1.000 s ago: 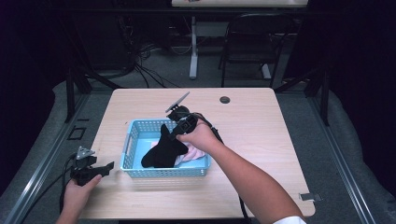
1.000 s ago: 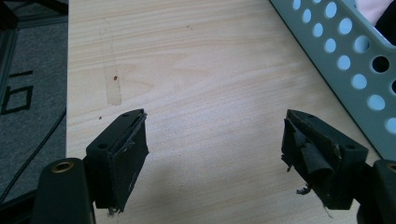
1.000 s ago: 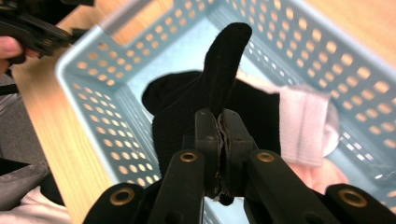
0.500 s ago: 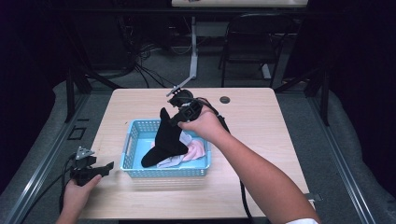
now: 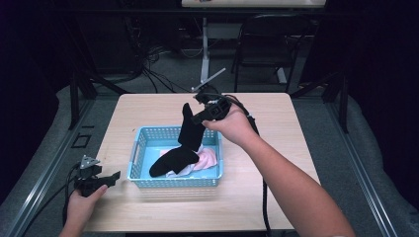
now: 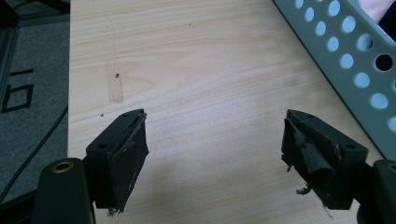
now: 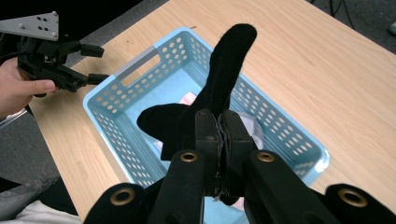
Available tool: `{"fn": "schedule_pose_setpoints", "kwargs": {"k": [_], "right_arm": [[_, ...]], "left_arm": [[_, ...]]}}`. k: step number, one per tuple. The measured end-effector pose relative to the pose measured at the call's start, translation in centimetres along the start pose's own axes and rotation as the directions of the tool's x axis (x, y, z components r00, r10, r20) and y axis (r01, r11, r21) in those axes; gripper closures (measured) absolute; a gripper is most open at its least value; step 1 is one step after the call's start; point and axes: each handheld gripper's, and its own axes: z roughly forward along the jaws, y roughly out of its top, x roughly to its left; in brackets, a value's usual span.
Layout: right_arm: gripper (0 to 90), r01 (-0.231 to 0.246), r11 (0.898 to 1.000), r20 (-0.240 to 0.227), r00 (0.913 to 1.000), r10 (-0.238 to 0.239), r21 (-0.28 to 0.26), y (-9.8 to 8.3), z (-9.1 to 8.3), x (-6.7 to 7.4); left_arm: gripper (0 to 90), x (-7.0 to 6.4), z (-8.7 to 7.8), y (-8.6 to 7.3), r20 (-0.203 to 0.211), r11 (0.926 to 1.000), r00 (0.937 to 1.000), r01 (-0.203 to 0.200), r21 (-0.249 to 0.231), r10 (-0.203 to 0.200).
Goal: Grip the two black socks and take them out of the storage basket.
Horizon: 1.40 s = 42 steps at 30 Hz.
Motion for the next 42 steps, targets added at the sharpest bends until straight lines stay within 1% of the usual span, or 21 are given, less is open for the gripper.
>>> {"fn": "schedule_pose_setpoints", "kwargs": {"k": [5,10,11,13,14,16,17,23,25,28,29,30,34,38,39,40,42], "right_arm": [[87.5,-0.017,1.000,0.024,0.9996,0.017,-0.004,-0.8,-1.9,-0.7],[87.4,-0.027,1.000,0.064,0.9976,0.027,-0.003,-2.3,-4.0,-1.3],[87.4,-0.033,0.999,0.072,0.9969,0.033,-0.012,-2.6,-4.3,-1.5],[87.5,-0.043,0.999,0.082,0.9957,0.044,-0.008,-3.2,-5.1,-1.8],[87.5,-0.047,0.999,0.090,0.9947,0.049,-0.018,-3.5,-5.4,-1.9],[87.4,-0.050,0.999,0.099,0.9937,0.052,-0.020,-4.2,-6.0,-2.2],[87.5,-0.059,0.998,0.104,0.9927,0.061,-0.025,-4.5,-6.3,-2.3],[87.4,-0.088,0.996,0.126,0.9880,0.089,-0.014,-6.2,-7.5,-3.2],[87.4,-0.098,0.995,0.134,0.9859,0.099,-0.018,-6.8,-7.6,-3.4],[87.4,-0.118,0.993,0.133,0.9837,0.120,-0.022,-7.8,-7.7,-3.9],[87.4,-0.133,0.991,0.134,0.9819,0.134,-0.017,-8.5,-7.4,-4.2],[87.4,-0.133,0.991,0.134,0.9819,0.134,-0.017,-8.5,-7.4,-4.2],[87.4,-0.154,0.988,0.141,0.9782,0.153,-0.004,-10.2,-6.6,-4.7],[87.4,-0.184,0.983,0.130,0.9748,0.181,0.010,-12.0,-5.2,-5.1],[87.4,-0.197,0.980,0.122,0.9733,0.194,0.014,-12.7,-4.6,-5.3],[87.4,-0.197,0.980,0.122,0.9733,0.194,0.014,-12.7,-4.6,-5.3],[87.3,-0.210,0.978,0.116,0.9716,0.206,0.019,-13.6,-3.9,-5.8]], "left_arm": [[22.4,0.0,0.0,0.0,-0.002,1.0000,1.0000,0.002,0.000,-0.002],[22.4,0.0,0.0,-0.1,-0.003,1.0000,1.0000,0.001,0.002,-0.001],[22.3,0.1,0.0,-0.1,-0.003,1.0000,1.0000,-0.002,0.004,0.002],[22.4,0.0,0.0,0.0,-0.004,0.9999,1.0000,-0.005,0.010,0.005],[22.4,0.0,0.0,0.0,-0.004,0.9999,1.0000,-0.005,0.010,0.005],[22.4,0.0,0.0,0.0,-0.004,0.9999,1.0000,-0.005,0.010,0.005],[22.4,0.0,0.0,0.0,-0.005,0.9999,1.0000,-0.006,0.010,0.006],[22.4,0.0,0.0,-0.1,-0.008,0.9999,1.0000,-0.004,0.011,0.004],[22.4,0.0,0.0,-0.1,-0.009,0.9999,1.0000,-0.003,0.011,0.003],[22.4,0.0,0.0,-0.1,-0.009,0.9999,1.0000,-0.001,0.012,0.001],[22.4,0.0,0.0,-0.1,-0.009,0.9999,1.0000,-0.003,0.012,0.003],[22.4,0.0,0.0,-0.1,-0.009,0.9999,1.0000,-0.003,0.012,0.003],[22.4,0.0,0.0,-0.1,-0.011,0.9999,0.9999,-0.001,0.010,0.001],[22.4,0.0,0.1,-0.2,-0.011,1.0000,0.9999,-0.002,0.010,0.002],[22.4,0.0,0.0,-0.1,-0.010,0.9999,0.9999,-0.003,0.012,0.003],[22.4,0.0,0.0,-0.1,-0.010,0.9999,0.9999,-0.003,0.013,0.003],[22.4,0.0,0.1,-0.2,-0.011,0.9999,0.9999,-0.002,0.011,0.002]]}}
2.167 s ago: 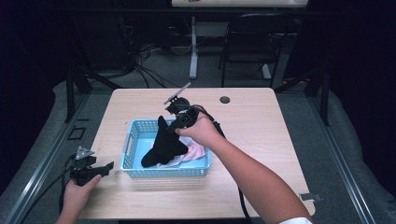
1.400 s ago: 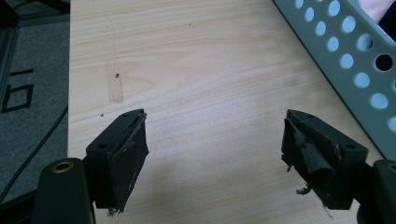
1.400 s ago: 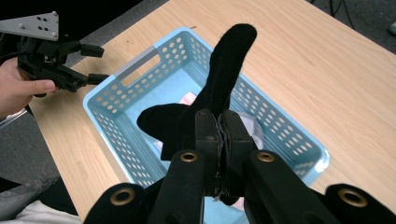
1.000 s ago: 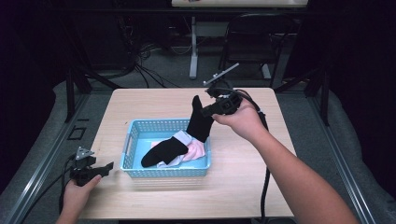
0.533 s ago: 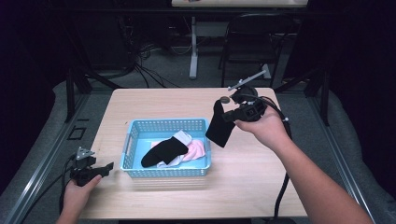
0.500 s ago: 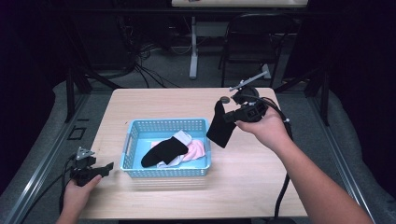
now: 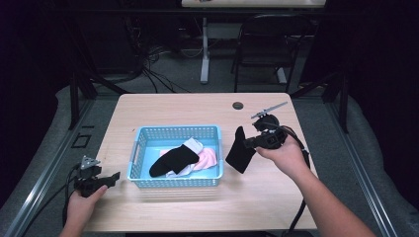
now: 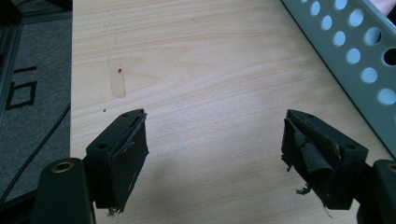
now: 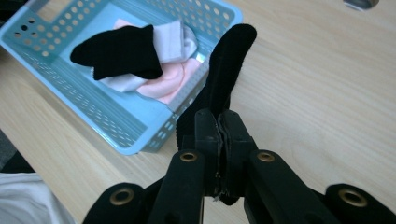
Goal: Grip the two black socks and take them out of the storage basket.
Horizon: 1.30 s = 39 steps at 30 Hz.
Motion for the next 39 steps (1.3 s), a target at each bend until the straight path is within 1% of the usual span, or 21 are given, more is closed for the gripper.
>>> {"fn": "schedule_pose_setpoints", "kwargs": {"k": [4,5,6,10,11,12,13,14,15,16,19,24,26,28,30,32,33,35,37,38,39], "right_arm": [[87.3,-0.056,0.998,0.006,0.9984,0.056,0.009,-1.6,1.7,-1.9],[87.3,-0.091,0.996,0.024,0.9956,0.091,0.015,-2.3,2.5,-3.2],[87.3,-0.091,0.996,0.024,0.9956,0.091,0.015,-2.3,2.5,-3.2],[87.2,-0.152,0.988,0.078,0.9857,0.149,0.033,-3.9,3.9,-6.0],[87.2,-0.180,0.983,0.103,0.9791,0.175,0.039,-4.6,4.4,-7.3],[87.2,-0.180,0.983,0.103,0.9791,0.175,0.039,-4.6,4.4,-7.3],[87.1,-0.208,0.977,0.111,0.9731,0.202,0.047,-5.4,4.9,-8.4],[87.1,-0.208,0.977,0.111,0.9731,0.202,0.047,-5.4,4.9,-8.4],[87.0,-0.231,0.972,0.123,0.9667,0.225,0.045,-6.0,5.4,-9.2],[87.0,-0.231,0.972,0.123,0.9667,0.225,0.045,-6.0,5.4,-9.2],[86.4,-0.266,0.962,0.134,0.9572,0.256,0.061,-6.8,6.0,-10.4],[83.2,-0.289,0.955,0.145,0.9497,0.278,0.061,-7.2,6.1,-10.9],[76.4,-0.288,0.956,0.144,0.9500,0.277,0.062,-7.2,6.1,-11.1],[71.3,-0.284,0.957,0.145,0.9508,0.274,0.054,-7.1,6.0,-11.1],[65.3,-0.273,0.961,0.168,0.9504,0.262,0.051,-6.9,5.7,-11.0],[62.7,-0.261,0.964,0.183,0.9515,0.247,0.056,-6.5,5.5,-10.8],[59.7,-0.242,0.969,0.188,0.9552,0.229,0.053,-6.0,5.2,-10.5],[58.7,-0.236,0.970,0.186,0.9569,0.223,0.052,-5.7,5.1,-10.3],[56.6,-0.215,0.976,0.191,0.9603,0.203,0.042,-5.0,4.9,-9.7],[55.4,-0.196,0.979,0.189,0.9645,0.184,0.049,-4.6,4.7,-9.4],[52.5,-0.155,0.987,0.192,0.9707,0.144,0.044,-3.9,4.7,-8.6]], "left_arm": [[22.4,0.0,0.0,0.0,-0.001,1.0000,1.0000,0.000,0.003,0.000],[22.4,0.0,0.0,0.0,-0.001,1.0000,1.0000,0.002,0.002,-0.002],[22.4,0.0,0.1,0.0,-0.001,1.0000,1.0000,0.003,0.001,-0.003],[22.4,0.0,0.1,0.0,-0.001,1.0000,1.0000,0.004,0.002,-0.004],[22.4,0.0,0.1,0.0,-0.001,1.0000,1.0000,0.002,0.004,-0.002],[22.4,0.0,0.1,0.0,-0.001,1.0000,1.0000,0.002,0.004,-0.002],[22.4,0.0,0.1,0.0,-0.001,1.0000,1.0000,0.002,0.005,-0.002],[22.4,0.0,0.1,0.0,-0.001,1.0000,1.0000,0.002,0.006,-0.002],[22.4,0.0,0.1,0.0,-0.002,0.9999,1.0000,0.000,0.010,0.000],[22.4,0.0,0.1,0.0,-0.002,0.9999,1.0000,0.000,0.010,0.000],[22.4,0.0,0.1,-0.1,-0.003,1.0000,1.0000,0.001,0.007,-0.001],[22.4,-0.1,0.1,-0.1,-0.002,0.9999,1.0000,0.002,0.010,-0.002],[22.4,-0.1,0.2,-0.1,-0.003,1.0000,1.0000,0.002,0.009,-0.002],[22.4,-0.1,0.2,-0.1,-0.003,1.0000,1.0000,0.004,0.007,-0.004],[22.4,-0.1,0.2,-0.1,-0.003,1.0000,1.0000,0.002,0.010,-0.002],[22.4,0.0,0.1,-0.1,-0.002,0.9999,1.0000,-0.001,0.012,0.001],[22.4,0.0,0.1,-0.1,-0.001,0.9999,1.0000,-0.002,0.011,0.002],[22.4,0.0,0.1,-0.1,-0.002,0.9999,1.0000,-0.001,0.011,0.001],[22.4,0.0,0.1,-0.1,-0.001,0.9999,1.0000,-0.001,0.010,0.001],[22.4,0.0,0.1,-0.1,-0.001,1.0000,1.0000,-0.001,0.010,0.001],[22.4,0.0,0.1,-0.1,-0.001,0.9999,1.0000,-0.001,0.010,0.001]]}}
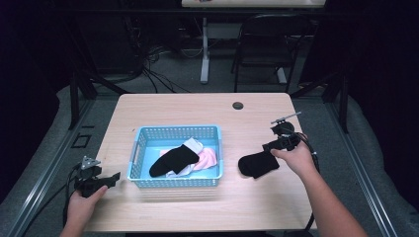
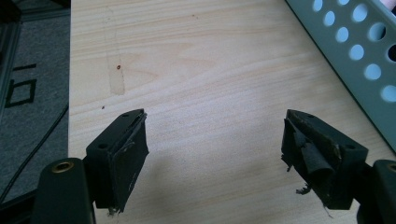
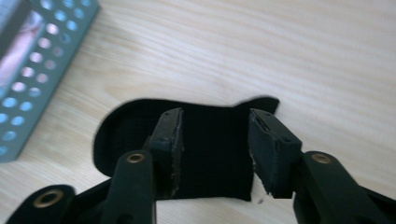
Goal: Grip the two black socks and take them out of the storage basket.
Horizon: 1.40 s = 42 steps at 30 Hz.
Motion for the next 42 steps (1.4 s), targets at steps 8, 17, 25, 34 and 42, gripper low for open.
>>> {"fn": "schedule_pose_setpoints", "kwargs": {"k": [8,17,25,34,42], "right_arm": [[50.4,0.156,0.988,-0.030,0.9873,-0.156,-0.003,2.7,-0.7,4.6],[51.8,0.291,0.956,-0.140,0.9455,-0.294,-0.037,6.0,-0.4,11.0],[48.6,0.358,0.930,-0.193,0.9100,-0.367,-0.082,7.8,2.5,15.1],[51.1,0.420,0.906,-0.222,0.8796,-0.421,-0.054,9.2,6.2,18.1],[64.6,0.464,0.886,-0.218,0.8635,-0.455,-0.012,9.5,8.4,19.7]], "left_arm": [[22.4,0.0,0.0,0.0,0.003,1.0000,1.0000,0.000,-0.003,0.000],[22.4,0.1,-0.1,0.0,0.003,1.0000,1.0000,0.003,-0.008,-0.003],[22.4,0.0,-0.1,0.1,0.006,1.0000,1.0000,0.000,-0.008,0.000],[22.4,0.0,-0.1,0.1,0.008,1.0000,1.0000,0.000,-0.009,0.000],[22.4,0.0,-0.1,0.2,0.010,0.9999,0.9999,-0.004,-0.012,0.004]]}}
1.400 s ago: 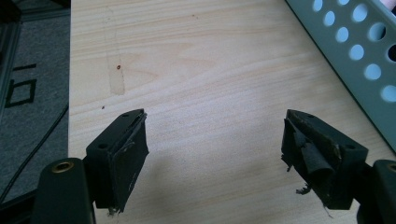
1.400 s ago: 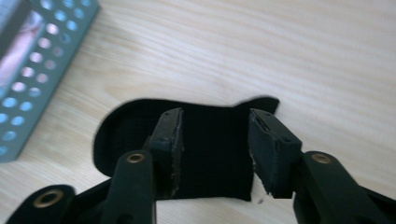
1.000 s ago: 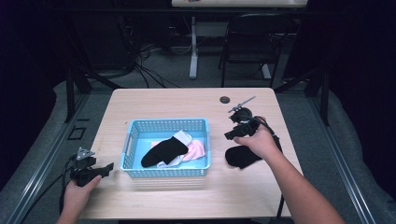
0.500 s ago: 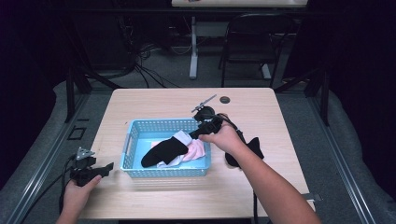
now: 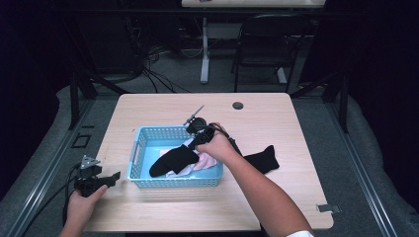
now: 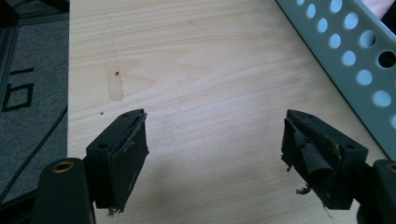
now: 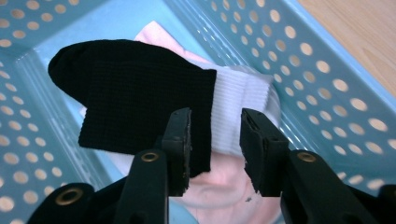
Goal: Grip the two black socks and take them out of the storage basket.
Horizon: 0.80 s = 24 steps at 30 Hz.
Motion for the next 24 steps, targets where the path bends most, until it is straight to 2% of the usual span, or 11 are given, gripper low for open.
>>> {"fn": "schedule_pose_setpoints", "kwargs": {"k": [1,2,7,10,11,12,15,18,22,24], "right_arm": [[63.6,0.003,1.000,-0.004,1.0000,-0.003,0.003,0.1,0.4,0.2],[58.9,-0.004,1.000,-0.012,0.9999,0.004,0.016,0.3,0.9,0.3],[53.1,0.003,0.999,-0.044,0.9991,-0.001,0.036,0.5,2.0,0.4],[51.1,-0.011,0.999,-0.053,0.9985,0.013,0.042,0.7,2.7,0.5],[51.7,-0.010,0.999,-0.046,0.9989,0.012,0.043,0.7,2.9,0.4],[56.3,-0.020,0.999,-0.041,0.9989,0.022,0.044,0.7,3.2,0.3],[59.0,-0.044,0.998,-0.034,0.9984,0.046,0.052,0.7,3.5,0.3],[60.9,-0.048,0.997,-0.019,0.9986,0.049,0.067,0.6,3.8,0.1],[60.2,-0.065,0.994,-0.052,0.9962,0.070,0.089,0.4,4.4,-0.3],[65.7,-0.075,0.993,-0.073,0.9940,0.081,0.092,0.4,4.5,-0.2]], "left_arm": [[22.4,0.0,0.0,0.0,0.000,1.0000,1.0000,0.001,-0.001,-0.001],[22.4,0.0,0.0,0.0,0.000,1.0000,1.0000,0.001,-0.001,-0.001],[22.4,0.0,0.0,0.0,0.003,1.0000,1.0000,0.001,-0.004,-0.001],[22.4,0.0,0.0,0.0,0.004,1.0000,1.0000,0.001,-0.005,-0.001],[22.4,0.0,0.0,0.1,0.004,1.0000,1.0000,0.001,-0.004,-0.001],[22.4,0.0,0.0,0.1,0.005,1.0000,1.0000,-0.001,-0.005,0.001],[22.4,0.0,0.0,0.1,0.005,1.0000,1.0000,-0.002,-0.005,0.002],[22.4,-0.1,0.0,0.1,0.006,1.0000,1.0000,-0.002,-0.006,0.002],[22.4,-0.1,0.0,0.1,0.007,1.0000,1.0000,-0.003,-0.007,0.003],[22.4,-0.1,0.0,0.1,0.007,1.0000,1.0000,-0.003,-0.007,0.003]]}}
